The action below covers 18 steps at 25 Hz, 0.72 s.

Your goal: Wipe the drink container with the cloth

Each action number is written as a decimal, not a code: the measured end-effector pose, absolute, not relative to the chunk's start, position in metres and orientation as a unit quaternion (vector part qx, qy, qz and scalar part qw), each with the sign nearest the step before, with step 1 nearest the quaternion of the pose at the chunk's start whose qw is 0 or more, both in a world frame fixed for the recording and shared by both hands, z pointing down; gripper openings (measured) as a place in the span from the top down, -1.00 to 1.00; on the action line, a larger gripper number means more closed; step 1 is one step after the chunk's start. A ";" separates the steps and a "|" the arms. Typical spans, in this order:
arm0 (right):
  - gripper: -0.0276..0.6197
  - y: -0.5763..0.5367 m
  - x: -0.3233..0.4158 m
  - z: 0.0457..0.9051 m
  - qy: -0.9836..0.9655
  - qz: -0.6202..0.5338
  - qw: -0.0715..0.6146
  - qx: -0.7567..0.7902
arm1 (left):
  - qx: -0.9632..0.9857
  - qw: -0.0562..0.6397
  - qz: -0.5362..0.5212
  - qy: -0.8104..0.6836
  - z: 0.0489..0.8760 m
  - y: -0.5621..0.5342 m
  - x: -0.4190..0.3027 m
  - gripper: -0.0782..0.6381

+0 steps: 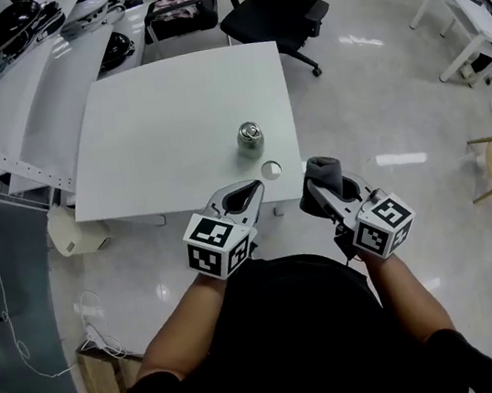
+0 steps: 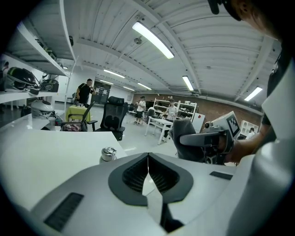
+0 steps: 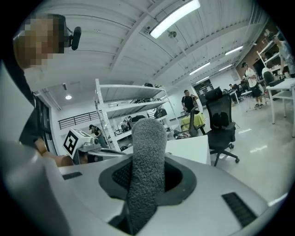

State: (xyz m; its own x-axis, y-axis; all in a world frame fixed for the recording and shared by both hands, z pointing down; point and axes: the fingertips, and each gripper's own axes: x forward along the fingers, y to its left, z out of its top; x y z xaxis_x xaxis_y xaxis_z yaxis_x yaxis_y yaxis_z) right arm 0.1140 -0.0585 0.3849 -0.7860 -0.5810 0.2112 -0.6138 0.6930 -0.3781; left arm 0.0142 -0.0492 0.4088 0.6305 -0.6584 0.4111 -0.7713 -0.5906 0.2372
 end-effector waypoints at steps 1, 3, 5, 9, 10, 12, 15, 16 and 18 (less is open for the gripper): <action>0.58 -0.053 0.122 0.386 -0.920 0.219 0.039 0.323 | 0.880 0.201 0.141 -0.406 0.408 -0.043 0.024 0.73; 0.58 -0.042 0.138 0.387 -0.921 0.221 0.038 0.320 | 0.881 0.198 0.144 -0.405 0.406 -0.030 0.042 0.73; 0.58 -0.031 0.148 0.385 -0.923 0.220 0.034 0.314 | 0.879 0.194 0.145 -0.410 0.404 -0.019 0.054 0.73; 0.58 -0.011 0.161 0.383 -0.930 0.218 0.029 0.296 | 0.866 0.194 0.150 -0.436 0.406 0.000 0.062 0.73; 0.58 -0.006 0.163 0.384 -0.931 0.219 0.028 0.291 | 0.862 0.195 0.150 -0.443 0.407 0.005 0.063 0.73; 0.58 0.003 0.166 0.386 -0.933 0.221 0.028 0.282 | 0.855 0.197 0.149 -0.456 0.409 0.015 0.063 0.73; 0.58 0.015 0.167 0.390 -0.936 0.223 0.030 0.271 | 0.846 0.198 0.146 -0.472 0.409 0.030 0.061 0.73; 0.58 0.018 0.167 0.390 -0.937 0.222 0.031 0.267 | 0.844 0.198 0.146 -0.476 0.409 0.034 0.060 0.73; 0.58 0.023 0.165 0.388 -0.939 0.220 0.030 0.262 | 0.840 0.197 0.147 -0.483 0.409 0.038 0.056 0.73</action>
State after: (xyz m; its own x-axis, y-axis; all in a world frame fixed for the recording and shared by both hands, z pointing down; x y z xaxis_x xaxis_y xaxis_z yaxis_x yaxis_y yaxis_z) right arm 0.1649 0.0234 0.3885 -0.8608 -0.4794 0.1710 -0.5055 0.7662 -0.3968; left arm 0.0562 0.0383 0.4094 0.4892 -0.7541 0.4383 -0.8703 -0.4547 0.1890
